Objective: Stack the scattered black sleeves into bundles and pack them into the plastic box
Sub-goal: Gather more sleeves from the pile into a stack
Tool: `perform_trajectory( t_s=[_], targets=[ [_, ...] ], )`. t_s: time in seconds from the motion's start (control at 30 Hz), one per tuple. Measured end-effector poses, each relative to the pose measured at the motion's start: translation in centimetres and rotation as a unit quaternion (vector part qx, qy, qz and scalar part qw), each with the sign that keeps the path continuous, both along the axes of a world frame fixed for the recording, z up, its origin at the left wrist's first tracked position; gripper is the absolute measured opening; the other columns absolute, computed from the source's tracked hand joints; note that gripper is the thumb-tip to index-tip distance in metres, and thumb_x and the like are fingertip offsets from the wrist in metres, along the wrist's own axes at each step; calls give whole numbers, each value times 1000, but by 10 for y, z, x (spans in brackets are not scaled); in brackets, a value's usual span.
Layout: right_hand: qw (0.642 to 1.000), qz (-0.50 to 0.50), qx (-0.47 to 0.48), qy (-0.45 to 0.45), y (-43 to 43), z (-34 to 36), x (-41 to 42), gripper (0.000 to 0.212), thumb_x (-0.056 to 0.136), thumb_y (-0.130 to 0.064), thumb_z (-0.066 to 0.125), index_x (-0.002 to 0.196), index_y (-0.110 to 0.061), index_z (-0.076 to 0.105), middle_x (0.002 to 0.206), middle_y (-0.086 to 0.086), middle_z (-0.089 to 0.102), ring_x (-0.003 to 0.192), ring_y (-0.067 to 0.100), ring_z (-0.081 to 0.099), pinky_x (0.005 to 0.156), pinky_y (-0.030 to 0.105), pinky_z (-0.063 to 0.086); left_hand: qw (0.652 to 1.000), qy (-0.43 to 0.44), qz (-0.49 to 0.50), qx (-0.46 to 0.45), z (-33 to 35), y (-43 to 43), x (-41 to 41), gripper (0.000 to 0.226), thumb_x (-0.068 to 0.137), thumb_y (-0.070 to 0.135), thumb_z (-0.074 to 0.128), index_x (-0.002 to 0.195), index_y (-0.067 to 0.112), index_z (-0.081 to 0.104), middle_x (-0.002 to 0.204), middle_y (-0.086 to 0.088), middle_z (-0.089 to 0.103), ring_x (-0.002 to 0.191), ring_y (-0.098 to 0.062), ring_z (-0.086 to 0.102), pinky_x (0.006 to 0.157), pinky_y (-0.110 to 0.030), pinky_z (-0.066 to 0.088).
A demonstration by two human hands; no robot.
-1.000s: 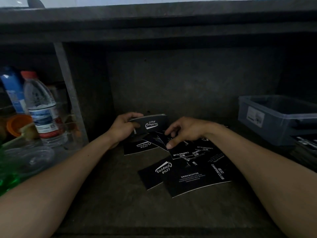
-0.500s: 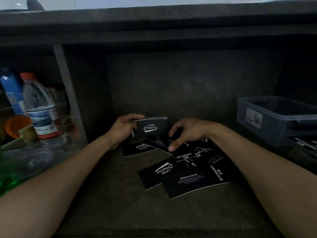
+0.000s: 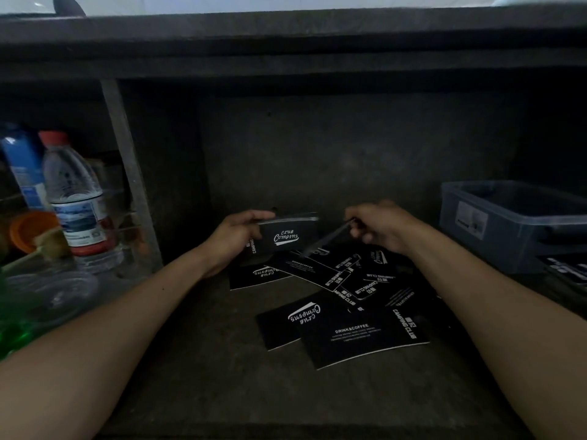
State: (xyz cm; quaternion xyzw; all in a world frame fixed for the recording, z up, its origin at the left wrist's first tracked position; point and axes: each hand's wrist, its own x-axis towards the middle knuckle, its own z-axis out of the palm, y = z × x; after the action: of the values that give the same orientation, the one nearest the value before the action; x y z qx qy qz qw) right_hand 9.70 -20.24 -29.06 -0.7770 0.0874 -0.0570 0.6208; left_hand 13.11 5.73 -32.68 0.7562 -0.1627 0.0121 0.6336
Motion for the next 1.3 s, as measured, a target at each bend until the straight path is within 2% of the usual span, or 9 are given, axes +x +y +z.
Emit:
perform_trajectory(
  t_s=[0.2, 0.4, 0.57, 0.7, 0.83, 0.93, 1.07, 1.17, 1.3],
  targets=[
    [992, 27, 120, 43, 40, -12, 0, 21, 96, -8, 57, 116, 0, 58, 103, 18, 71, 54, 20, 72, 30, 17, 38, 995, -29, -42, 82, 0, 1, -7, 67, 61, 61, 81, 120, 35, 67, 121, 5, 69, 110, -13, 68, 98, -33, 53],
    [988, 104, 67, 93, 34, -4, -3, 35, 95, -38, 63, 119, -14, 56, 103, 21, 73, 79, 25, 76, 43, 18, 49, 991, -99, -6, 88, 1, -2, -7, 35, 84, 29, 76, 118, 25, 69, 118, 3, 70, 106, -10, 69, 91, -24, 56],
    [988, 75, -132, 30, 23, -11, 6, 23, 91, -25, 69, 104, -6, 66, 84, 8, 75, 66, 13, 69, 50, 21, 42, 985, -136, -11, 108, -2, -4, -3, 30, 91, 8, 68, 119, 18, 64, 110, -3, 70, 98, -4, 66, 87, -14, 52],
    [927, 38, -374, -12, 16, -14, 8, 61, 66, -39, 89, 116, -10, 68, 106, 2, 73, 98, 17, 67, 91, 31, 53, 966, -182, 17, 182, -5, 3, 3, 32, 93, 3, 65, 120, 19, 63, 111, 0, 68, 95, 3, 62, 87, -12, 51],
    [917, 86, -388, 33, 22, -13, 4, 73, 66, -35, 90, 127, -6, 63, 122, 6, 68, 112, 21, 64, 100, 34, 50, 969, -168, 73, 168, -4, 11, 9, 38, 91, -2, 64, 124, 19, 62, 118, 2, 64, 104, -7, 62, 90, -16, 48],
    [945, 77, -316, 22, 18, -7, 5, 45, 75, -18, 83, 114, -1, 69, 117, 14, 69, 109, 30, 65, 93, 33, 53, 975, -145, 111, 129, 0, 14, 9, 41, 93, -7, 58, 128, 15, 60, 118, 0, 63, 108, -11, 60, 88, -15, 47],
    [998, -1, -55, 6, 7, 1, 5, 19, 79, -2, 73, 95, -9, 66, 94, 10, 68, 77, 21, 65, 50, 22, 51, 977, -108, 105, 150, -1, 11, 10, 44, 93, -12, 48, 128, 10, 61, 116, -4, 64, 103, -13, 61, 80, -12, 51],
    [992, 32, 119, -17, 4, 3, -2, 41, 76, 12, 73, 110, -6, 60, 96, 12, 70, 74, 23, 71, 54, 27, 59, 982, -91, 101, 134, -1, 10, 8, 40, 95, -9, 47, 127, 9, 62, 112, -4, 65, 86, -3, 61, 65, -2, 49],
    [986, 26, 134, -97, 16, -7, 0, 70, 71, 13, 78, 120, -25, 47, 105, 8, 69, 80, 25, 74, 60, 31, 60, 991, -51, 80, 94, 2, 4, 3, 35, 94, 1, 54, 123, 18, 66, 113, -6, 69, 96, -12, 65, 76, -13, 52]
  ],
)
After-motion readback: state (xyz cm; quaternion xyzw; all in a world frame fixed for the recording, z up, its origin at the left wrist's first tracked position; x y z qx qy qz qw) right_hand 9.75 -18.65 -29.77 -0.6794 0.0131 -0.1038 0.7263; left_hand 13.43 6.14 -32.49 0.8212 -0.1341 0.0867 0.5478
